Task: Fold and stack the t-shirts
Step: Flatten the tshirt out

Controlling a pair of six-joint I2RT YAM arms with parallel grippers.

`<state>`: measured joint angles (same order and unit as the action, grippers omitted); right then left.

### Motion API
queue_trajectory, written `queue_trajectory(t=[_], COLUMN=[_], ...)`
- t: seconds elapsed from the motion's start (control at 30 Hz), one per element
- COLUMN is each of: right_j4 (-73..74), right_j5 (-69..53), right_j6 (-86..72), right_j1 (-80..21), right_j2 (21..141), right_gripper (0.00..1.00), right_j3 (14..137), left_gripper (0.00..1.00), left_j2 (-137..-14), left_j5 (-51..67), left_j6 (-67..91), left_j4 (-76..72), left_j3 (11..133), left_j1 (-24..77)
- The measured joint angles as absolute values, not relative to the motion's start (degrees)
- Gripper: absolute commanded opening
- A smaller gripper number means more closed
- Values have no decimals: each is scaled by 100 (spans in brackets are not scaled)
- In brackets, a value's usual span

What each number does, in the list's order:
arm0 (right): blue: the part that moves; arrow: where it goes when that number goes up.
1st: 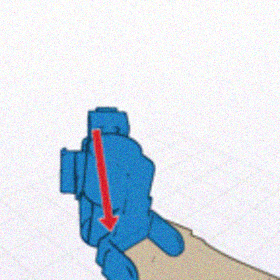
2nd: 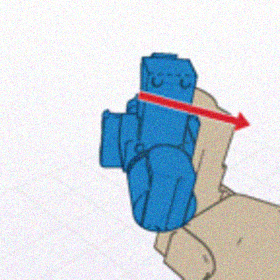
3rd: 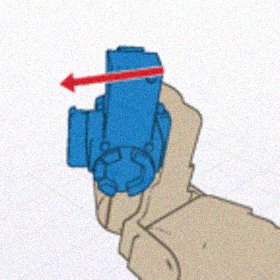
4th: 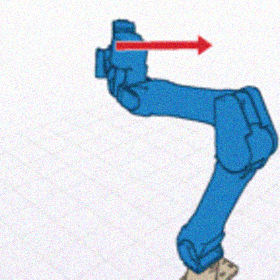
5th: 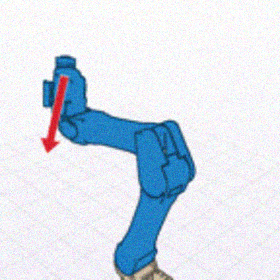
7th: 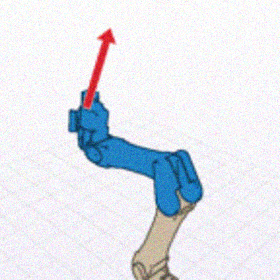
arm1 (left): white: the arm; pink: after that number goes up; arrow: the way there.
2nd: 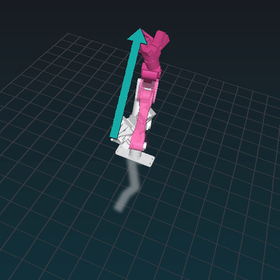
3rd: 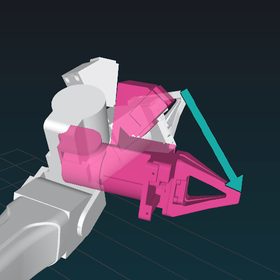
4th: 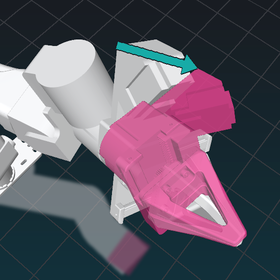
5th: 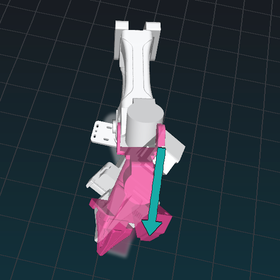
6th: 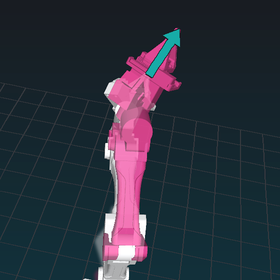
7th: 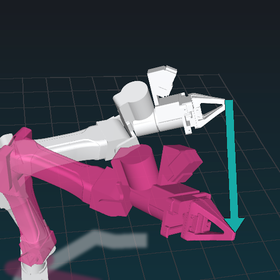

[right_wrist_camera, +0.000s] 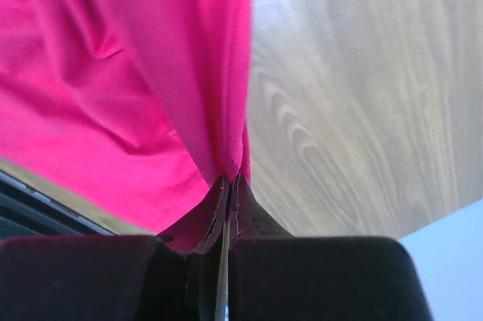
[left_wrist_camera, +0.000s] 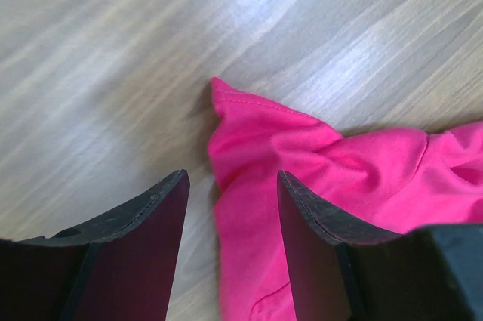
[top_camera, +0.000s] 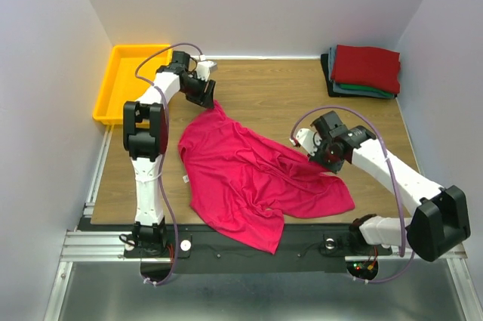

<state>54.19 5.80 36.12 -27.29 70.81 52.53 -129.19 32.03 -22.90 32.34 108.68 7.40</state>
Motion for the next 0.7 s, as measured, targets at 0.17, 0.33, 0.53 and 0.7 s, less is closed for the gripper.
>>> queue_trajectory(t=[0.17,0.33,0.53,0.7], right_j4=[5439,5446,5435,5448], right_j5=[580,554,449,364], right_j6=[3594,3625,3715,3789], right_j1=[-2480,-2311,-1949,-1671], right_j2=[7489,7933,8449,8764], right_gripper=[1,1,1,1], right_j3=[5752,6189,6709,7050], left_gripper=[58,6,0,0], left_j2=[-13137,-13305,-13015,-11279], left_j5=[3441,3673,3765,3361], left_j6=[-2176,-2067,-2102,-2757], left_j4=[3385,3389,3225,3153], left_j3=[10877,10873,10473,9229], left_j1=[742,742,792,1321])
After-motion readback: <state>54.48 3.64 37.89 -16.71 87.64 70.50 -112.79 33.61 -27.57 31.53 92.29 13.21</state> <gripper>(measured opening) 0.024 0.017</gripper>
